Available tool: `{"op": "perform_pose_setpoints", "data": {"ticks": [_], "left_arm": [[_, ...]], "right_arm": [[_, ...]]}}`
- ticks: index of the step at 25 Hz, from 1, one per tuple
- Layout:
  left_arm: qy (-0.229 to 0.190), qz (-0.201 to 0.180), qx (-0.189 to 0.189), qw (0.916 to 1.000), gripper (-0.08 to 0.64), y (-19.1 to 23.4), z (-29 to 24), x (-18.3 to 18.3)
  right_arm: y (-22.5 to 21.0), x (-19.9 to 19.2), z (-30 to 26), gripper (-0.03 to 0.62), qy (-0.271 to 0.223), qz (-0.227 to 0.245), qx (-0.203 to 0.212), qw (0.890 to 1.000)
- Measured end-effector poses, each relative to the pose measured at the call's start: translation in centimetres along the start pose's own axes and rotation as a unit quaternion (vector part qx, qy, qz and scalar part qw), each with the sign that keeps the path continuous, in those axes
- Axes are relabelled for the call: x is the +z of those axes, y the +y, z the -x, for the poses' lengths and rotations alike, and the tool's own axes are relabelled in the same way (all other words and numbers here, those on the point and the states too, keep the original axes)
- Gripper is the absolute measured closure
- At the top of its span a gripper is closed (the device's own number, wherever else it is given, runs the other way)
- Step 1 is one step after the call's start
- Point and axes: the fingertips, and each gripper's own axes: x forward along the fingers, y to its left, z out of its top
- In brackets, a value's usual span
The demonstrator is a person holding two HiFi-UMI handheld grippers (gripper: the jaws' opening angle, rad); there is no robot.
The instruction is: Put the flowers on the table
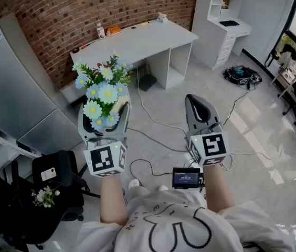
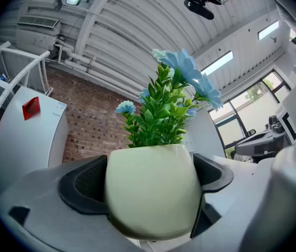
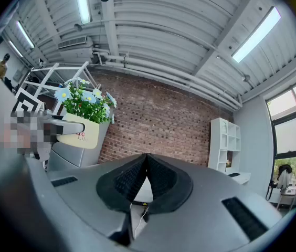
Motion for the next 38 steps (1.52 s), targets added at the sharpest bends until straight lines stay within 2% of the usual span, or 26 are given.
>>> {"op": "perform_pose_setpoints", "data": {"ticks": [10, 14, 19, 27, 38], "left_arm": [[0.010, 0.005, 0.004, 0.9999, 0.055, -1.0, 0.3, -1.0], [0.011, 0.003, 0.003, 0.9999, 0.055, -1.1, -0.7, -1.4], [0.005, 0.003, -0.001, 1.0000, 0.055, 0.4, -2.5, -2.4], [-0.007, 0.008, -0.010, 0.9999, 0.055, 4.0, -9.5, -4.5], [-0.006, 0.017, -0.044, 0.9989, 0.054, 10.5, -21.9, -8.6]], "right_arm": [[0.2, -2.1, 0.5, 0.574, 0.014, -0.013, 0.013, 1.000], [-0.6, -2.2, -0.6, 0.574, 0.003, -0.033, 0.016, 0.999], [0.2, -2.8, -3.1, 0.574, 0.003, -0.033, 0.019, 0.999], [0.1, -4.1, -10.6, 0.574, 0.007, -0.031, 0.020, 0.999], [0.1, -4.8, -24.0, 0.574, 0.018, -0.022, 0.003, 1.000]]}}
